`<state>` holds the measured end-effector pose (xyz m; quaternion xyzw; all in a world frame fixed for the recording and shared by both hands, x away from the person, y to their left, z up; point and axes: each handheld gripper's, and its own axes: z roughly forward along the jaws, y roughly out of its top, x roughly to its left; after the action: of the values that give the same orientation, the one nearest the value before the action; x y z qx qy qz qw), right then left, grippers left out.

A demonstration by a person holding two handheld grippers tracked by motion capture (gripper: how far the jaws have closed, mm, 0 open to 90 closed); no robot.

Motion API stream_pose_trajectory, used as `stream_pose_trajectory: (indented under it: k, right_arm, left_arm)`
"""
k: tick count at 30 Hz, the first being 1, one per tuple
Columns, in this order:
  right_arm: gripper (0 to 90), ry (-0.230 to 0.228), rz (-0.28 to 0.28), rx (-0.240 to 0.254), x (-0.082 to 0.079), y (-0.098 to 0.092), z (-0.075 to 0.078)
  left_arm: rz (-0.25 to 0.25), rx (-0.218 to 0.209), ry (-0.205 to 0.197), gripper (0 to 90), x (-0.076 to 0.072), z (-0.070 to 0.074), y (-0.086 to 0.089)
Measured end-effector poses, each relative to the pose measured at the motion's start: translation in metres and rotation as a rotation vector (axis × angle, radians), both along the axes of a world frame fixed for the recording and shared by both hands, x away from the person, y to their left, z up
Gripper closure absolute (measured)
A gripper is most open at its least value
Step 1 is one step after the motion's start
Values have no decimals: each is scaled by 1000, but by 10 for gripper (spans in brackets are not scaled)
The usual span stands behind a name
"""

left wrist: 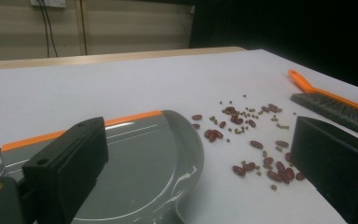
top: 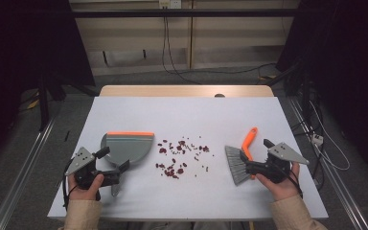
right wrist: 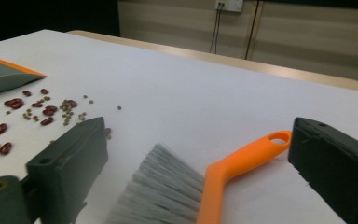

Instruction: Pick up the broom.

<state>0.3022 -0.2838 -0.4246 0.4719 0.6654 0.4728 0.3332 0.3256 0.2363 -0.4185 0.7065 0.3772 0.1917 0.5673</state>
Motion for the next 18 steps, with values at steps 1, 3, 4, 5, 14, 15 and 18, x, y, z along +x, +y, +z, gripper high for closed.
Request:
stream_pose_trajectory:
  k: [1,3,4,5,14,15,18]
  right_arm:
    - [98,13,-15,-3,4,0,0]
    - [211,29,-23,-2,11,0,0]
    - [251,37,-34,-13,14,0,0]
    - [272,61,-50,0,21,0,-1]
    - [442,218,-97,13,46,-9,-12]
    - [442,245,-103,21,47,-9,-15]
    - [442,309,-120,13,52,-11,-21]
  left_arm:
    - [-1,-1,0,41,0,0,0]
    - [0,0,-1,40,0,0,0]
    - [2,-1,0,41,0,0,1]
    - [3,-3,3,40,-1,0,1]
    - [13,-1,4,41,-3,0,5]
    - [14,-2,4,41,-3,0,5]
    - [10,-2,4,41,-2,0,4]
